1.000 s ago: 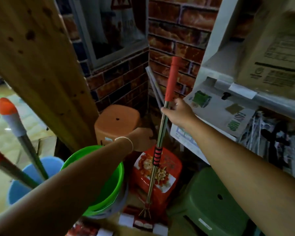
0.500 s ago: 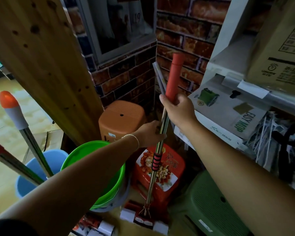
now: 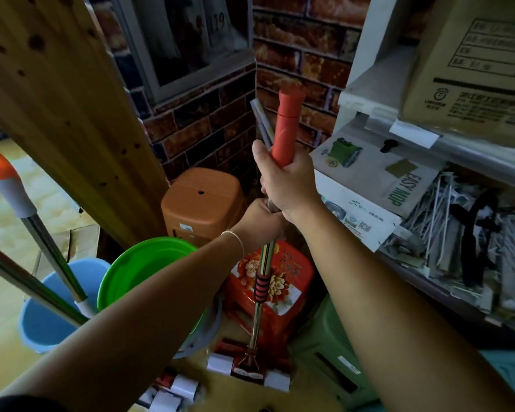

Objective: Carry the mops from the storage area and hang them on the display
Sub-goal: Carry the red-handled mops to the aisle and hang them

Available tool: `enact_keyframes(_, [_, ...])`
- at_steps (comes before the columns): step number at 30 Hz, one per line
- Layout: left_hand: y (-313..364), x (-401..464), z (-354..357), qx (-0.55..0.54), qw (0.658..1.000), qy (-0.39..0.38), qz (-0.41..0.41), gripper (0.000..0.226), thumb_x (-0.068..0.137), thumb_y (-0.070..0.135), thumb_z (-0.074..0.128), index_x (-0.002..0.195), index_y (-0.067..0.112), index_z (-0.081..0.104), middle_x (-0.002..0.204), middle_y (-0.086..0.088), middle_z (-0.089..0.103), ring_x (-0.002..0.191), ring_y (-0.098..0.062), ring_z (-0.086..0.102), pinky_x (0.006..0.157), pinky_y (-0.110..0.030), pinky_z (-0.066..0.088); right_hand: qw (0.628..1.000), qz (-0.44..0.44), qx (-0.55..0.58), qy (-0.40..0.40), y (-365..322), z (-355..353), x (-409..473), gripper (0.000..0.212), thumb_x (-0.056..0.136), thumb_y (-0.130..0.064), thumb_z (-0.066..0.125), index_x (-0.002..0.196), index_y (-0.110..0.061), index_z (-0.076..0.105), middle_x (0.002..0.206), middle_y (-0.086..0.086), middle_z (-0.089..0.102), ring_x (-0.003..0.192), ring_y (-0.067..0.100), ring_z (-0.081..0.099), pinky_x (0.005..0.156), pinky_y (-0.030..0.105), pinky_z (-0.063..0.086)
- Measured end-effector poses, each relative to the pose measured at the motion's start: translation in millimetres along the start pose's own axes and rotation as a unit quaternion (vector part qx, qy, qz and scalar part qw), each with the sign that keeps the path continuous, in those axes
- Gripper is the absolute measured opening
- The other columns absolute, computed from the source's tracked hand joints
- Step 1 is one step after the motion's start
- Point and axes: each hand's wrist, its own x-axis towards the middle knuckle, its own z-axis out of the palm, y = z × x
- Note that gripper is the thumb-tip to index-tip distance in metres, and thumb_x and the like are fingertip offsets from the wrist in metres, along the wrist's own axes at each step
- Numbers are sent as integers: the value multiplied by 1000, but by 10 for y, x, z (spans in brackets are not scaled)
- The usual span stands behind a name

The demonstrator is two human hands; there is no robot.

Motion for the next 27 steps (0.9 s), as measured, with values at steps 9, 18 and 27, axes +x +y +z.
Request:
enact_keyframes(9, [-158,-588,-146,-42,999,-29,16,34,65,24,66,68,-8,54,56,-14,49,53,-27,40,51,-31,39,1000,-6,-10,-5,-158,256,-623,41,87,-43,71,58,-25,48,47,-6,45,40,13,44,49,28,37])
enact_keyframes(18, [-344,-1469,-260,-54,996,-33,57,22,80,-8,58,69,-23,47,55,-11,47,46,-15,39,45,-24,37,999,-2,-45,22,-358,550,-1524,44,76,-57,72,64,-23,47,52,1,42,46,19,46,56,34,42])
enact_keyframes(27, [-617,-2370,-409,-64,995,-30,77,15,76,0,62,65,9,67,61,0,64,61,-13,57,61,-36,48,997,-12,-65,42,-459,882,-2473,48,78,-51,73,61,-16,45,53,8,46,48,24,49,57,37,45])
